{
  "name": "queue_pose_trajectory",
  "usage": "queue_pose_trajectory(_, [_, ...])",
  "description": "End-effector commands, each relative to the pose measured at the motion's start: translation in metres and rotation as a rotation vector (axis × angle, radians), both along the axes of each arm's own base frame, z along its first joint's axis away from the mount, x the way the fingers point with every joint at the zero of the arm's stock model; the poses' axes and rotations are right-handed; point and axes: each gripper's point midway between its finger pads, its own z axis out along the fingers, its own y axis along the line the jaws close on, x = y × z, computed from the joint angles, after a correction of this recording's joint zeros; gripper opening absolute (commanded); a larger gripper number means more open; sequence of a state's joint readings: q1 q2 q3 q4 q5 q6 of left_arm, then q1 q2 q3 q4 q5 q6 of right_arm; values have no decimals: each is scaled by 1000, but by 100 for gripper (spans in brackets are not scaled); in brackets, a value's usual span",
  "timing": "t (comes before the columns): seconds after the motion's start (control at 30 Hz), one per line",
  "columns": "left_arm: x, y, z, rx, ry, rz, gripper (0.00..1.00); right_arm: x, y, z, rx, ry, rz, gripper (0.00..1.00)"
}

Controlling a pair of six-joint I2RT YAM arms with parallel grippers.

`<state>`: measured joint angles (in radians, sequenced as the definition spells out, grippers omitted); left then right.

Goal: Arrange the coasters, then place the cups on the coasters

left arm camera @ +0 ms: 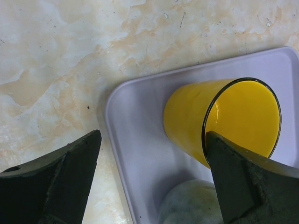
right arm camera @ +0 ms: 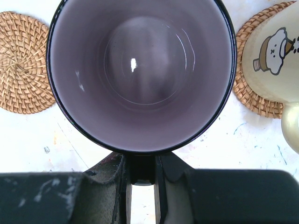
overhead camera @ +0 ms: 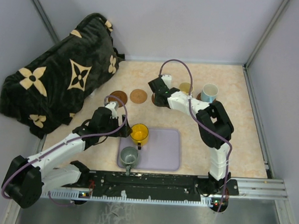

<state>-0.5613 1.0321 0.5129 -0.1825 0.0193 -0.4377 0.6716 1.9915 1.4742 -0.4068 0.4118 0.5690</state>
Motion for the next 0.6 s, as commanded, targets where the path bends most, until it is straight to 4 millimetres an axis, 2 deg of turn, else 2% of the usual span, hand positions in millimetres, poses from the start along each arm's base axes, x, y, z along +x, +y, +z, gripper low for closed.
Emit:
queue_pose_trajectory(0.0, [1,-3,4,-4,-8,-12,98,29,17,36,83,-121,-23,0])
queue_pose_trajectory(0.33, [1,-3,3,-4,-8,-10,98,27,13,33,64,-118,-29,0])
queue_pose_trajectory(0.57, [1,-3,3,-1,-8,-9,98,28,8,31,41,-123,-44,6])
